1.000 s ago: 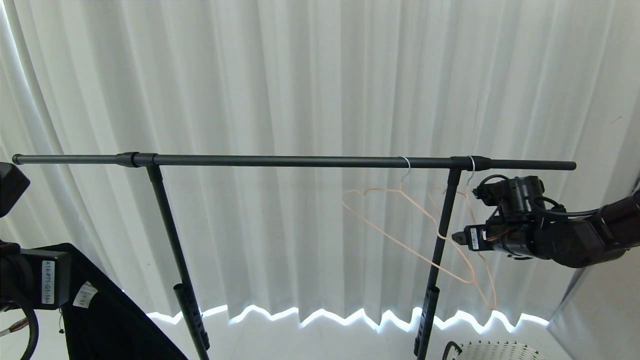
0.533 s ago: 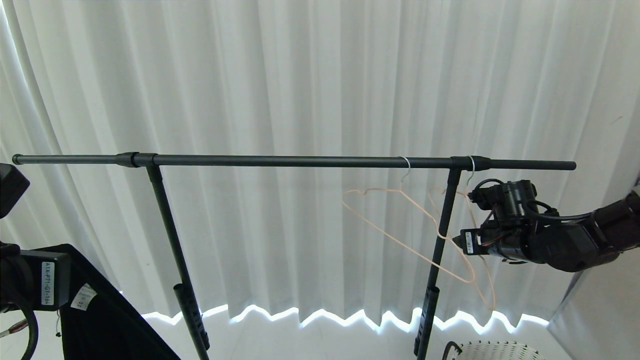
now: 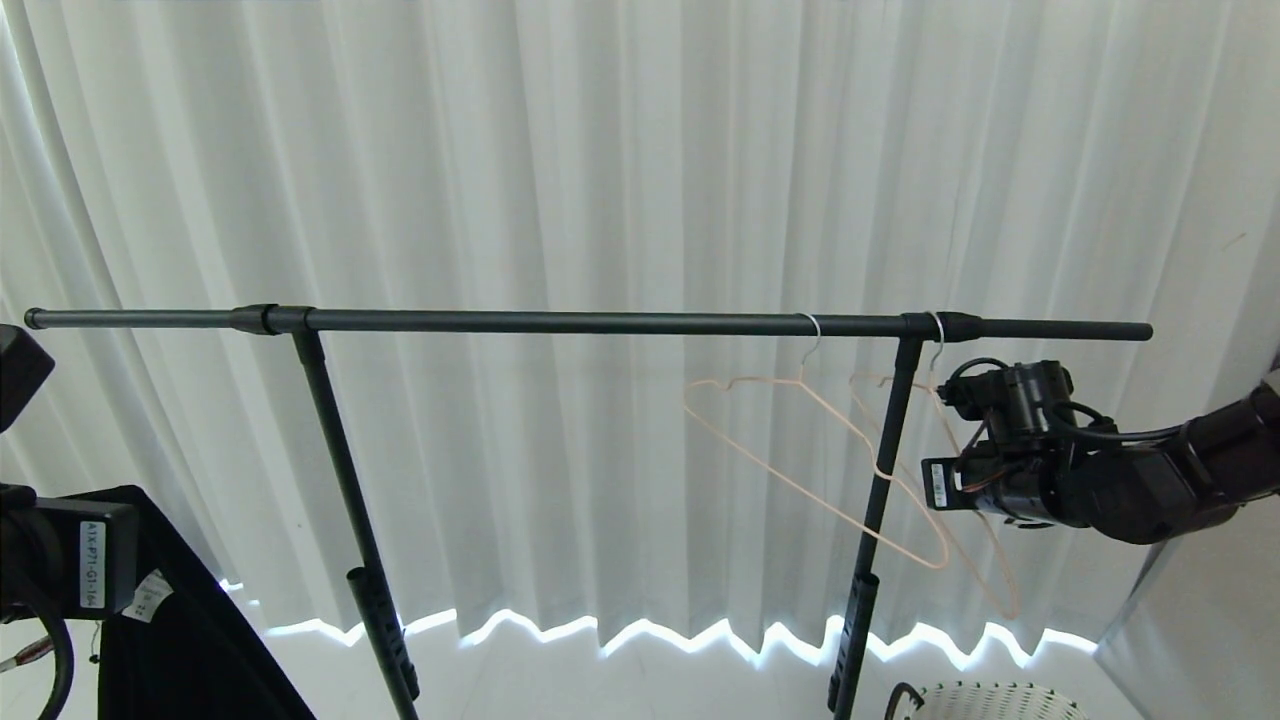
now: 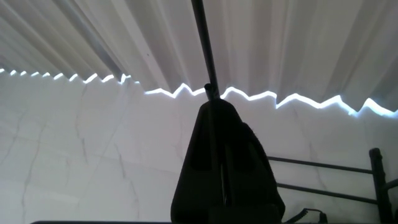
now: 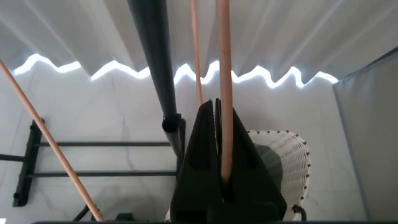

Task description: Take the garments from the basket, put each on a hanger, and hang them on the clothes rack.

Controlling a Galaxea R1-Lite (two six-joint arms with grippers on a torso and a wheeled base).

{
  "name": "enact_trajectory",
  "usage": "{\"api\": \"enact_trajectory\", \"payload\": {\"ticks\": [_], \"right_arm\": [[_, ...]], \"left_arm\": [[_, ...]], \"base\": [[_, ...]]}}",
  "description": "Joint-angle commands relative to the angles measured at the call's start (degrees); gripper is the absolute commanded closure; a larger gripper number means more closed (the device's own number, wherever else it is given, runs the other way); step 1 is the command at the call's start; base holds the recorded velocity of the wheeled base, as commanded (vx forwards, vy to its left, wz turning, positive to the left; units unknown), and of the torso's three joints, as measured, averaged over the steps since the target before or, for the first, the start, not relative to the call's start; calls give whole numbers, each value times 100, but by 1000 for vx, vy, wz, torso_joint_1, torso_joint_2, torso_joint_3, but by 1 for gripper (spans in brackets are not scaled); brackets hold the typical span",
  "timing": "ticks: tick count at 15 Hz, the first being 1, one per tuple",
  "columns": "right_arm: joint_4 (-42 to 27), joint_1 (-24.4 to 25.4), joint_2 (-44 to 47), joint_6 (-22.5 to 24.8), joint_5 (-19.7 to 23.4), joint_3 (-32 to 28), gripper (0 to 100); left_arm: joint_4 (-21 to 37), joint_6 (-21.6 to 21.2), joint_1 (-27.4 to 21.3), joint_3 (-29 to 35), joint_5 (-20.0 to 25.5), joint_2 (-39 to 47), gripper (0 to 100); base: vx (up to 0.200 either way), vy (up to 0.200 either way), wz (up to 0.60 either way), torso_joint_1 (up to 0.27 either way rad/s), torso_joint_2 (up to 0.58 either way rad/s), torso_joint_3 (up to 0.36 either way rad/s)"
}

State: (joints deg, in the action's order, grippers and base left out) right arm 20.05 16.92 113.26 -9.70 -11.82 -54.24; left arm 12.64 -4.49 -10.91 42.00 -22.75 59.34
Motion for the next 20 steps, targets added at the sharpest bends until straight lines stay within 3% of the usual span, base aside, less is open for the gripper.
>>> {"api": "enact_trajectory", "payload": {"ticks": [1,3,9,11,13,15,20], "right_arm": [[7,4,-41,-14,-4,1,100],[42,66,-217,-190,-294,10,100],[253,118,-823,-322,-356,256,100],[693,162,-999,-278,-364,572,100],[1009,171,-1131,-260,-690,678,100],[1062,171,-1263,-190,-927,783,100],[1062,198,-2036,127,-936,1512,100]], "left_arm": [[1,0,1,2,-2,7,100],[-7,-8,1,2,-2,-46,100],[-7,-184,1,2,-2,-178,100],[-7,-298,1,-16,-2,-292,100],[-7,-307,1,-16,-2,-318,100],[-7,-307,1,-7,-2,-318,100],[-7,-492,10,-25,-10,-318,100]], "base": [[0,0,0,0,0,0],[0,0,0,0,0,0],[0,0,0,0,0,0],[0,0,0,0,0,0],[0,0,0,0,0,0],[0,0,0,0,0,0],[-40,0,0,-1,0,0]]}}
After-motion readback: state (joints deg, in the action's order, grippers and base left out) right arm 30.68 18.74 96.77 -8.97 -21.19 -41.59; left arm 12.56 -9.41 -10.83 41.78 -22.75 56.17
